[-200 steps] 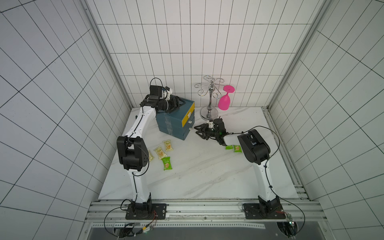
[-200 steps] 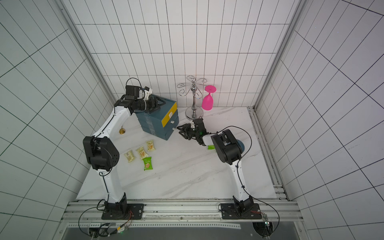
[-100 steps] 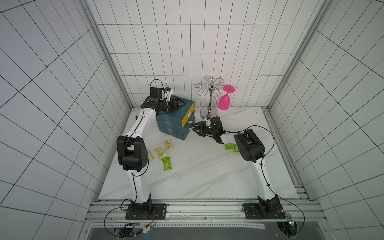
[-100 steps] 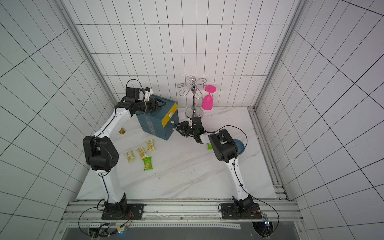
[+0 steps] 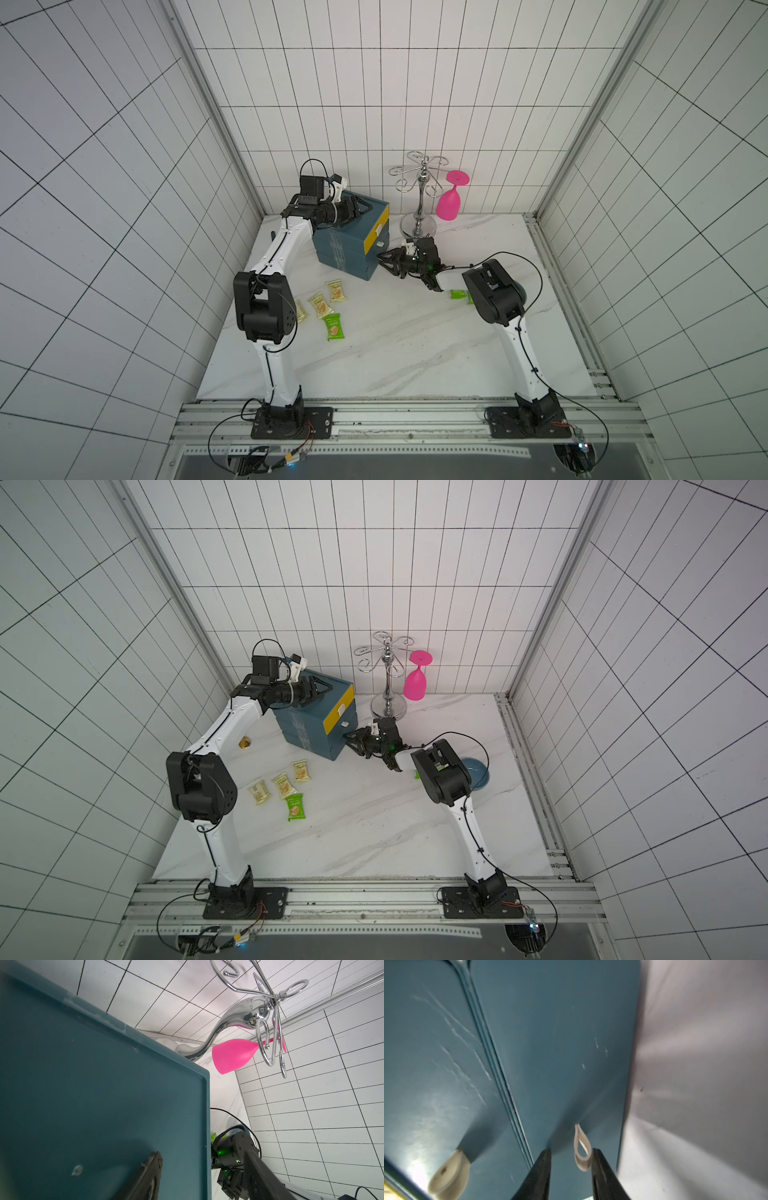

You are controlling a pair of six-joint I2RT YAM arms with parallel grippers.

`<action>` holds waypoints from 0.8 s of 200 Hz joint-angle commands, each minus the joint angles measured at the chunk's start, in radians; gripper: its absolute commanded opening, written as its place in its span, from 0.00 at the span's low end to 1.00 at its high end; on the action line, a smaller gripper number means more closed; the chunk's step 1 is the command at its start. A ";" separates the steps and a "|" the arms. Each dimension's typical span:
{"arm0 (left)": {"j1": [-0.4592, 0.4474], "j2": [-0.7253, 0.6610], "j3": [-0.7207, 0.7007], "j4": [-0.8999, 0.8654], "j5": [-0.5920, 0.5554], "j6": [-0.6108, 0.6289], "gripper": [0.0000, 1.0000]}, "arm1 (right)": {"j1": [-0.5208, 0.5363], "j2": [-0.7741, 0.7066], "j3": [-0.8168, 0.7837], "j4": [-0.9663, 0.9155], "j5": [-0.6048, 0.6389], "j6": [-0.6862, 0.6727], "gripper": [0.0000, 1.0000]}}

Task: Take the cookies out of the drawer
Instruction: Open the drawer in the storage box.

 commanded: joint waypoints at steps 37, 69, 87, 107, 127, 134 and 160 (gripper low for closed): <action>0.004 0.027 -0.045 -0.101 -0.020 0.016 0.66 | -0.008 0.037 0.065 -0.041 0.002 -0.032 0.13; 0.008 0.022 -0.047 -0.106 -0.017 0.022 0.66 | -0.026 0.013 0.030 -0.044 0.027 -0.040 0.00; 0.009 0.023 -0.048 -0.108 -0.016 0.023 0.66 | -0.033 -0.014 0.004 -0.051 0.034 -0.059 0.00; 0.011 0.022 -0.049 -0.109 -0.012 0.023 0.65 | -0.035 -0.045 -0.019 -0.066 0.030 -0.087 0.00; 0.011 0.020 -0.051 -0.104 -0.014 0.020 0.64 | -0.037 -0.066 -0.044 -0.051 0.032 -0.084 0.00; 0.012 0.020 -0.052 -0.105 -0.013 0.020 0.64 | -0.036 -0.075 -0.057 -0.048 0.033 -0.084 0.00; 0.012 0.021 -0.055 -0.108 -0.013 0.023 0.64 | -0.039 -0.103 -0.116 -0.017 0.036 -0.079 0.00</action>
